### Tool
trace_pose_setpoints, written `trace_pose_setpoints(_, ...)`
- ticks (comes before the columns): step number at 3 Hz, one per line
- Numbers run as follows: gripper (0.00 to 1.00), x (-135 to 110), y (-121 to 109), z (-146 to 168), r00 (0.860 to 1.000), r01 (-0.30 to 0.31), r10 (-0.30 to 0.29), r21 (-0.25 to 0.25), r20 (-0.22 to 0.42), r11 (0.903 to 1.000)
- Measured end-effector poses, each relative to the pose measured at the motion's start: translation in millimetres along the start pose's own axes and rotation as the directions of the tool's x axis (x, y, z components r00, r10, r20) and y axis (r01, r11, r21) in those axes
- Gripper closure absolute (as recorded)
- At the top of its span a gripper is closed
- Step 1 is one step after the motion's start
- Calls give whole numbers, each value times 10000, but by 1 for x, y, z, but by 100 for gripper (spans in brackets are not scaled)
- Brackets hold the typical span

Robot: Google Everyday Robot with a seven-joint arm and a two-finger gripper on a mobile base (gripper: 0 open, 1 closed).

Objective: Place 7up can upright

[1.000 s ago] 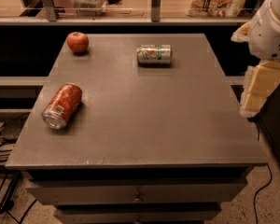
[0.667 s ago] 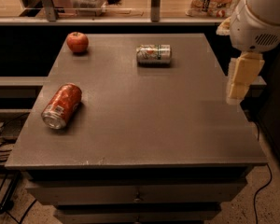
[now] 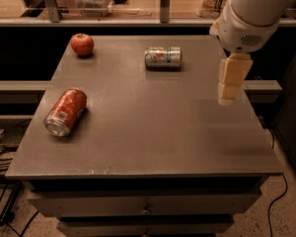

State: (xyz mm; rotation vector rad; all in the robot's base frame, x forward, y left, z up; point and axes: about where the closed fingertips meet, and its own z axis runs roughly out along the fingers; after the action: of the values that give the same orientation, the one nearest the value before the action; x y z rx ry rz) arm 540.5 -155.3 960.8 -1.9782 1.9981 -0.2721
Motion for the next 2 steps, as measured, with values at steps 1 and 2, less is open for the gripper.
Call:
trace_pose_setpoints(1,0,-33,-31,22,9985,532,-534,201,105,9984)
trace_pose_setpoints(2,0,-60,-64,47,9954,874,-886,326,369,9956)
